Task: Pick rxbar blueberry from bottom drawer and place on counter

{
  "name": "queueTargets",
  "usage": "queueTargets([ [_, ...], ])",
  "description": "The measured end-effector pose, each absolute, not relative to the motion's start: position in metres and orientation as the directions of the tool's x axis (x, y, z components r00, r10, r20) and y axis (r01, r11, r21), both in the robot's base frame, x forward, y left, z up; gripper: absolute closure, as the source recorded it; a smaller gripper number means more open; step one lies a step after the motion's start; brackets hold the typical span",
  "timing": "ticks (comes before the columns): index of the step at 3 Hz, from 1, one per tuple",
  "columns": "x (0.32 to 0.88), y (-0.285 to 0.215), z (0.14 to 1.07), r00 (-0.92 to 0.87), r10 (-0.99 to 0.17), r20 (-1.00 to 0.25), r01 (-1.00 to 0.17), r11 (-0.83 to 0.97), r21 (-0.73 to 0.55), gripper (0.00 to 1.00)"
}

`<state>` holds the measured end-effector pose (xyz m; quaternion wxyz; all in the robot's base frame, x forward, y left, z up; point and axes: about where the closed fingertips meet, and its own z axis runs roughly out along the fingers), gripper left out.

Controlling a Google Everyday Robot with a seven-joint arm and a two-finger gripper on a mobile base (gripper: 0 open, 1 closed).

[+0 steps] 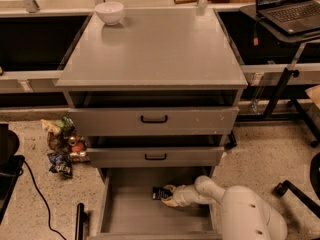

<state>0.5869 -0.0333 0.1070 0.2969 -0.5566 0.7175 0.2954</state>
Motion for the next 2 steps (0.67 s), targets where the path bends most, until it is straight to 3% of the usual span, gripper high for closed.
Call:
queueTargets([
  [1, 0.588, -0.033, 0.111, -0.204, -0.623, -0.755, -0.974, 0.206, 0.093, 1.0],
  [2, 0.604, -0.032, 0.146, -0.15, -0.563, -0.813, -0.983, 0.177, 0.059, 1.0],
])
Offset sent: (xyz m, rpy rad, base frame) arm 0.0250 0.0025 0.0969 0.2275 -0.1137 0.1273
